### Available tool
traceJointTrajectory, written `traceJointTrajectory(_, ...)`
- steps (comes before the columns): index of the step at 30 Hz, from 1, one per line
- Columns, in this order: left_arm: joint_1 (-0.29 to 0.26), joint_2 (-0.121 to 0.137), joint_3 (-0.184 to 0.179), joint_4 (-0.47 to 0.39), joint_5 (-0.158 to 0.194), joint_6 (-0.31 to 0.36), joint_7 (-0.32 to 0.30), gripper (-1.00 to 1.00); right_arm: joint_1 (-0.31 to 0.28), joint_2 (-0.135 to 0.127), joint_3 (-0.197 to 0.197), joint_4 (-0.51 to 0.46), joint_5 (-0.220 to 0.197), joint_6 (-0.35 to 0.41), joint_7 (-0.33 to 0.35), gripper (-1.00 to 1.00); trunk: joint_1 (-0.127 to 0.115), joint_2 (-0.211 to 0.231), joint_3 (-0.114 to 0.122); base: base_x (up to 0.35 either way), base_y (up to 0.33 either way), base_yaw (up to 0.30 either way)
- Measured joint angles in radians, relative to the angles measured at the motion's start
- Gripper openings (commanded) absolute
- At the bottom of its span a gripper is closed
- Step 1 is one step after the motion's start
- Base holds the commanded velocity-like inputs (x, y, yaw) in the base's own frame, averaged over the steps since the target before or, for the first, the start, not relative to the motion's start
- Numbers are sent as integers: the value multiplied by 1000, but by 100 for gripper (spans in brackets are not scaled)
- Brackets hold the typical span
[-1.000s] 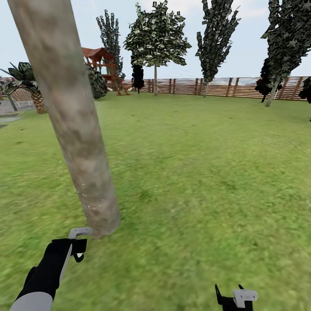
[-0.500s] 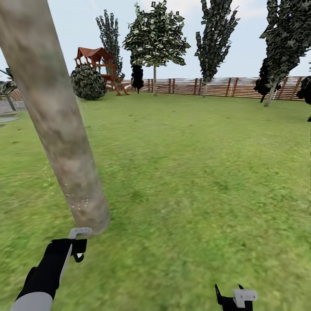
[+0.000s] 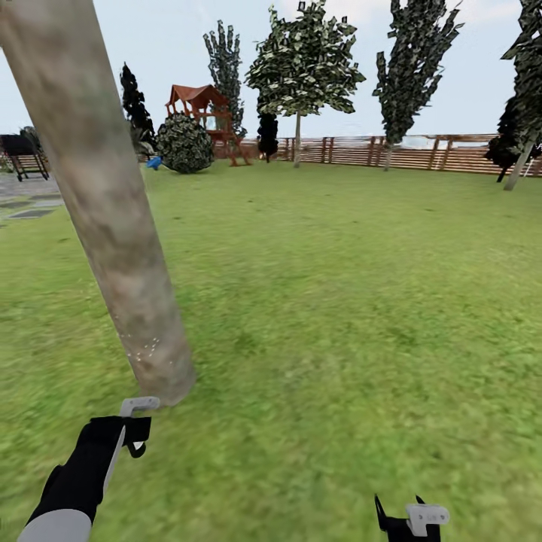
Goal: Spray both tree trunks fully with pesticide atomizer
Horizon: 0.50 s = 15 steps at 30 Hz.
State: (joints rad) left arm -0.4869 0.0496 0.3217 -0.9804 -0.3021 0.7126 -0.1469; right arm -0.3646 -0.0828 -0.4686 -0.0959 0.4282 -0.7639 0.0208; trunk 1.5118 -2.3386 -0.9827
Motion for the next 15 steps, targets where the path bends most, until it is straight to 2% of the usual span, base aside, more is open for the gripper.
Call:
traceJointTrajectory(3,0,0,1,0,-1,0,0,-100,0,0,0,0,0,0,0,100,0,0,0,161,-259,137)
traceJointTrajectory(15,0,0,1,0,-2,0,1,-100,0,0,0,0,0,0,0,100,0,0,0,169,-251,18)
